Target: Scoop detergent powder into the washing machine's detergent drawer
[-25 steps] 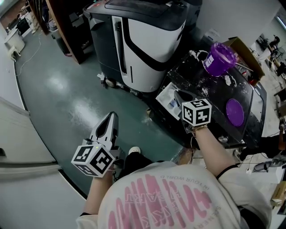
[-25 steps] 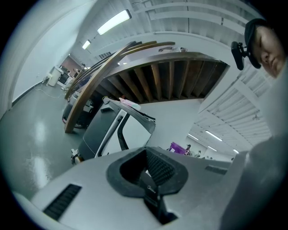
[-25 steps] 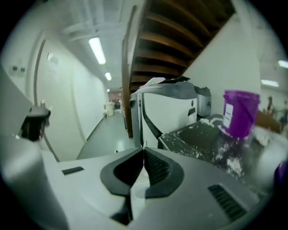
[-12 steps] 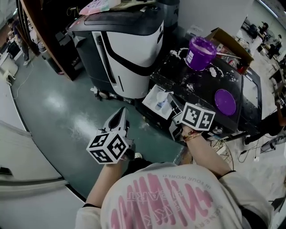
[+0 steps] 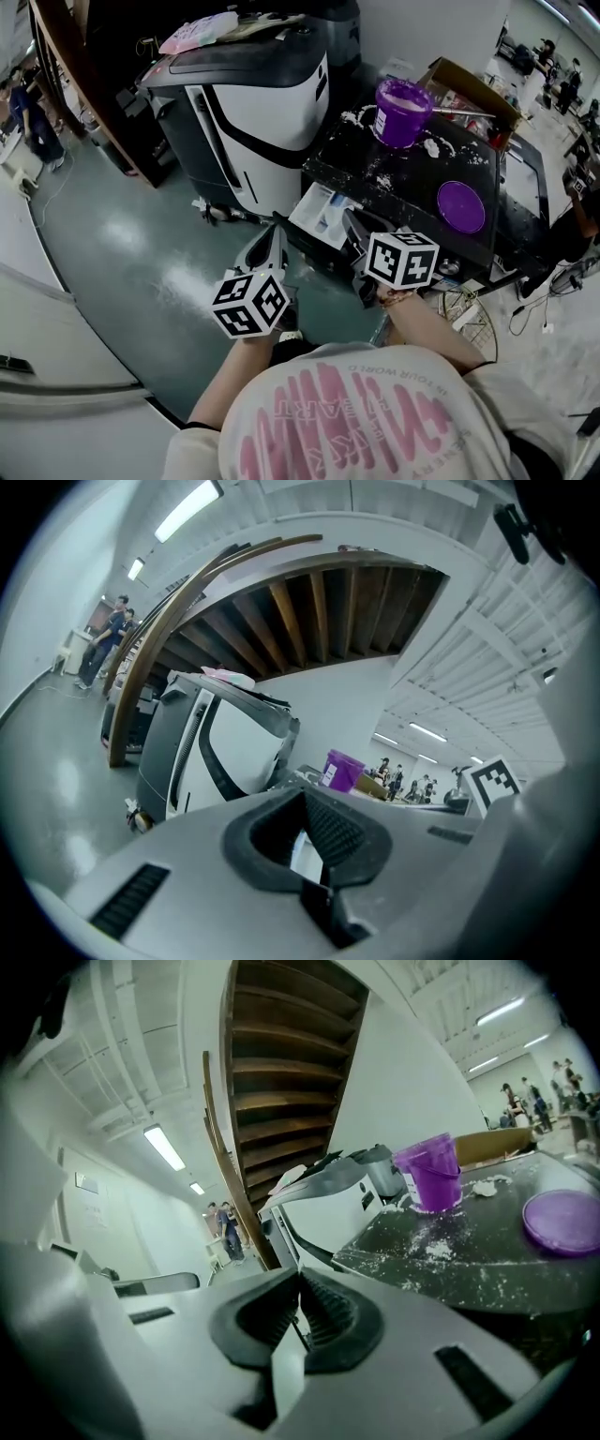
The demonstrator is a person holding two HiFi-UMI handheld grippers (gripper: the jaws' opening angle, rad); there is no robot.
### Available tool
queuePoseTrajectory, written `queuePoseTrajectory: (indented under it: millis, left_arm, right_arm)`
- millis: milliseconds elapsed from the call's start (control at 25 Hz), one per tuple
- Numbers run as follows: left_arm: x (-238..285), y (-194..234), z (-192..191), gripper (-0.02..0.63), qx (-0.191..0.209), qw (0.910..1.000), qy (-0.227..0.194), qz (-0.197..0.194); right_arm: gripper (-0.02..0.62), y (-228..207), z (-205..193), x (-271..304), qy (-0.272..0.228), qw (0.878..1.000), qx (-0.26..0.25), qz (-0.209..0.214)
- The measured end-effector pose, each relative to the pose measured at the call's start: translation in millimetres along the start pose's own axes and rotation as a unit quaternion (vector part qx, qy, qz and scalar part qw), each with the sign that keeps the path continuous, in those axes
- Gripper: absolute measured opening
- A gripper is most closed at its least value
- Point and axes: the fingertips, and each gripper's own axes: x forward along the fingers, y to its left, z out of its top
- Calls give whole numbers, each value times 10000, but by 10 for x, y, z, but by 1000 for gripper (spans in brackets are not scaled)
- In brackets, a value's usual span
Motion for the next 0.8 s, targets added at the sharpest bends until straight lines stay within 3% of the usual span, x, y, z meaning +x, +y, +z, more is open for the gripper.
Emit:
queuePoseTrajectory:
  millis: [800]
  left_arm:
    - [-389, -355, -376, 3, -29, 9999, 39, 97]
  right_arm:
    - [5, 12, -283, -543, 84, 9994, -297, 167]
